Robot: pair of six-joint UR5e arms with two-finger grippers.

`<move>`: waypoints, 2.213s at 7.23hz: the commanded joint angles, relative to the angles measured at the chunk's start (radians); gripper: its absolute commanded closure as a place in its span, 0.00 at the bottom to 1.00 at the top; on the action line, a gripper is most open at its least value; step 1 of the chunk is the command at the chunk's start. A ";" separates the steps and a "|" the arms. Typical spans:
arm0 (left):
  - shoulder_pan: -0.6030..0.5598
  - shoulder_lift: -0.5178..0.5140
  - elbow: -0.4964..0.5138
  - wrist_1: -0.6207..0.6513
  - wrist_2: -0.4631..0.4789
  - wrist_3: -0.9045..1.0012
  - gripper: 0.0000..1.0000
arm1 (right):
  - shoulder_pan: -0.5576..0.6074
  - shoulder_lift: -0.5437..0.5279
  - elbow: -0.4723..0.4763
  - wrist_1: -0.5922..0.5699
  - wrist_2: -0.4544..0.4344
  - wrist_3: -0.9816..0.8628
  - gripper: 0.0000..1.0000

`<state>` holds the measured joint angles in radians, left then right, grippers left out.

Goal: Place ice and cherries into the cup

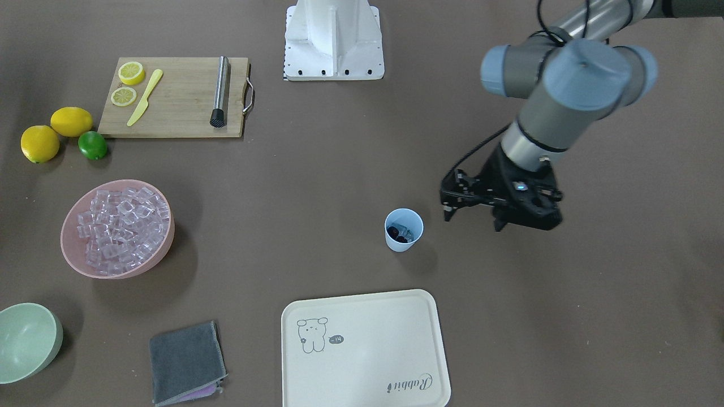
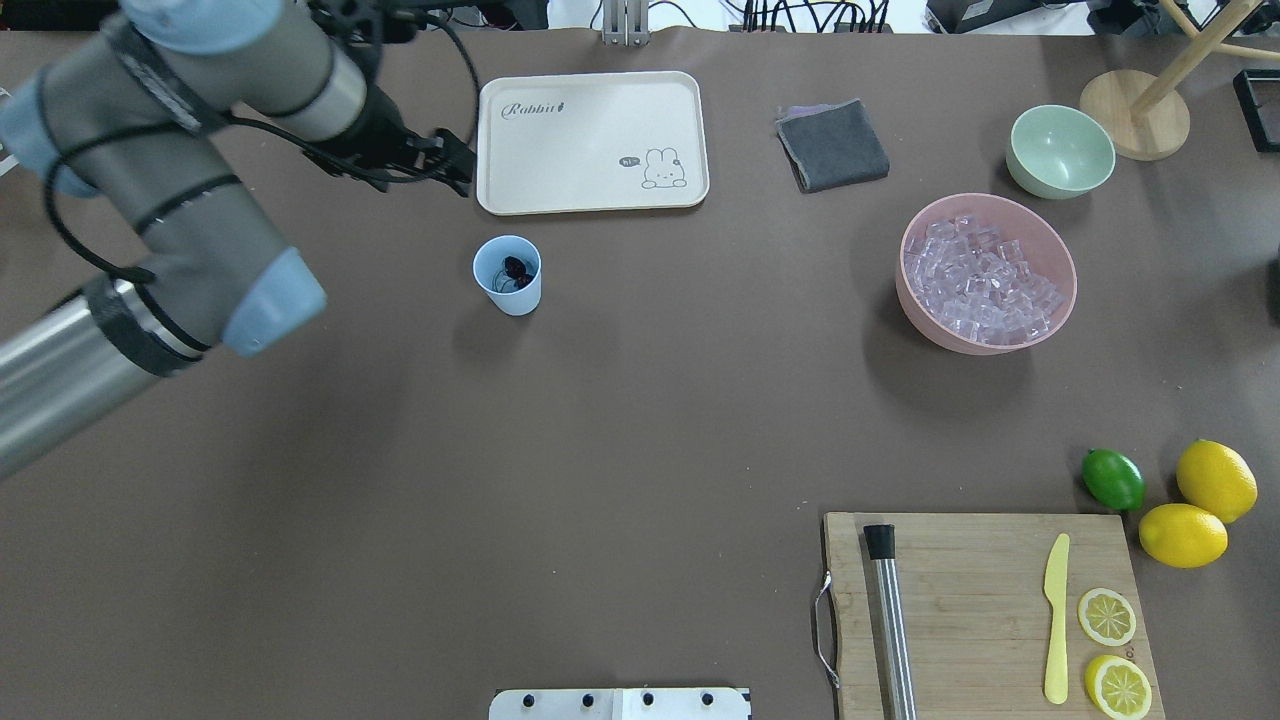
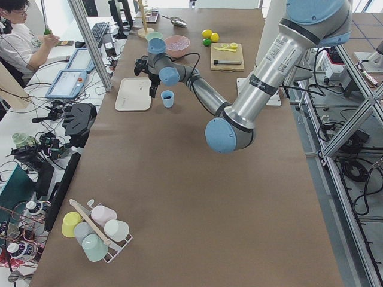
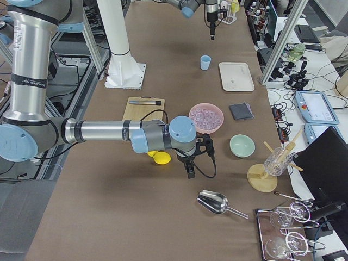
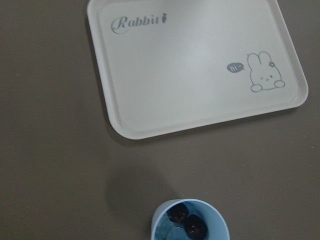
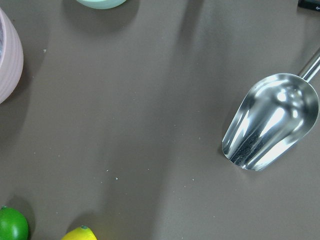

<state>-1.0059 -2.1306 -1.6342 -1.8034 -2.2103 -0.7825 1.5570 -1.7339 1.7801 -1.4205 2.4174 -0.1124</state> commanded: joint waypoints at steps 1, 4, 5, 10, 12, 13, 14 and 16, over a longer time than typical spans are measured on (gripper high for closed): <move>-0.278 0.151 -0.006 0.079 -0.185 0.363 0.03 | 0.000 0.005 -0.002 0.000 -0.004 0.000 0.02; -0.527 0.318 -0.030 0.252 -0.195 0.777 0.03 | 0.000 0.008 -0.010 0.000 -0.012 0.002 0.02; -0.560 0.384 -0.051 0.254 -0.196 0.836 0.03 | 0.001 -0.001 -0.004 0.000 -0.011 0.000 0.02; -0.574 0.376 -0.036 0.257 -0.134 0.827 0.02 | 0.000 -0.018 -0.011 0.002 -0.011 -0.007 0.01; -0.576 0.350 -0.024 0.253 -0.135 0.835 0.02 | 0.001 -0.041 -0.008 0.069 -0.014 -0.007 0.01; -0.574 0.350 -0.006 0.265 -0.131 0.829 0.02 | 0.001 -0.041 -0.016 0.069 -0.015 -0.006 0.01; -0.576 0.400 -0.021 0.257 -0.129 0.836 0.02 | 0.001 -0.042 -0.016 0.069 -0.014 -0.007 0.01; -0.574 0.442 -0.021 0.251 -0.127 0.839 0.02 | 0.001 -0.041 -0.019 0.069 -0.015 -0.009 0.01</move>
<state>-1.5806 -1.7177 -1.6530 -1.5485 -2.3388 0.0542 1.5585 -1.7748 1.7631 -1.3522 2.4034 -0.1199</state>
